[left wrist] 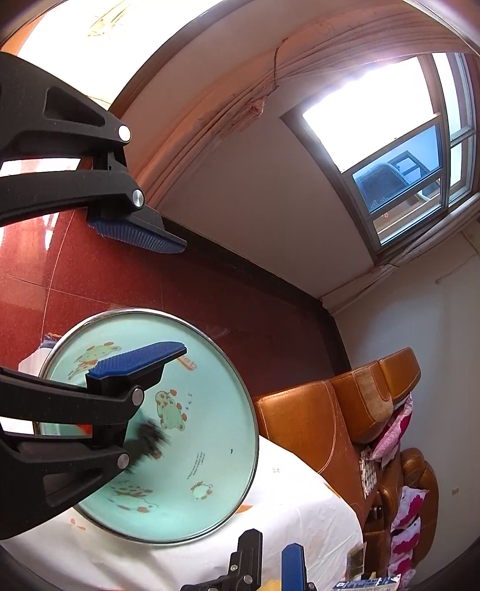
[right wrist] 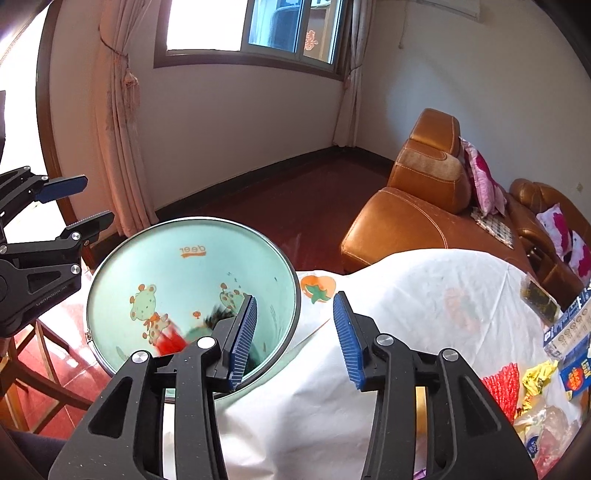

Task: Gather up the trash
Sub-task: 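Carry both items over the bin and open both tools to drop them, then move the left tool back to the table and grasp the purple wrapper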

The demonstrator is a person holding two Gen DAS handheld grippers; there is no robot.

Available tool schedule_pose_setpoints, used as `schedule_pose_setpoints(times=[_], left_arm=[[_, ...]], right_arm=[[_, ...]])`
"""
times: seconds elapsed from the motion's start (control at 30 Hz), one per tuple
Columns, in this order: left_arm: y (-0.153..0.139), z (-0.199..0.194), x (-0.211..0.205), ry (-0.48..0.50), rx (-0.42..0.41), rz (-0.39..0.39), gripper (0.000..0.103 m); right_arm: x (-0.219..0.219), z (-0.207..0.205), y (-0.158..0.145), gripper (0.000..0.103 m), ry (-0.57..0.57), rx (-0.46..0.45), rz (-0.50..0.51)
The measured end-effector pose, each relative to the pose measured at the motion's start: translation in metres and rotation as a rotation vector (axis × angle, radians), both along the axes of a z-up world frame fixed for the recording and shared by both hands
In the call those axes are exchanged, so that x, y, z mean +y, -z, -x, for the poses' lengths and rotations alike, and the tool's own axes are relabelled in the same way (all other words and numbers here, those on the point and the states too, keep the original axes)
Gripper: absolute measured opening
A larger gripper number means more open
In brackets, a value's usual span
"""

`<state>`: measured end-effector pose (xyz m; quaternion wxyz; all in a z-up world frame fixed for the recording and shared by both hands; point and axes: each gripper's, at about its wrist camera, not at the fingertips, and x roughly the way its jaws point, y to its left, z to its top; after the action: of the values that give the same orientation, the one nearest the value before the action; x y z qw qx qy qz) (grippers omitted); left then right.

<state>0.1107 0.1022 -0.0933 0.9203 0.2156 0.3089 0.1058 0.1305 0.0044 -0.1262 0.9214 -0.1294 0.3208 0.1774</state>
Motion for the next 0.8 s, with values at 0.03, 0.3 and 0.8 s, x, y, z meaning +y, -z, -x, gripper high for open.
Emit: schedule_pose_setpoints(times=[0.03,0.3,0.8], left_arm=[[0.0,0.0,0.0,-0.003,0.0,0.0,0.054],[0.0,0.003,-0.008,0.013,-0.009,0.01,0.061],[-0.004,0.033,-0.125,0.301,0.008,0.009,0.071]], right_arm=[[-0.001,0.001,0.0,0.045,0.003,0.0,-0.002],[-0.039,0.025,-0.02,0.047,0.116,-0.026,-0.039],[-0.225,0.144,-0.039,0.053,0.508,-0.121,-0.094]])
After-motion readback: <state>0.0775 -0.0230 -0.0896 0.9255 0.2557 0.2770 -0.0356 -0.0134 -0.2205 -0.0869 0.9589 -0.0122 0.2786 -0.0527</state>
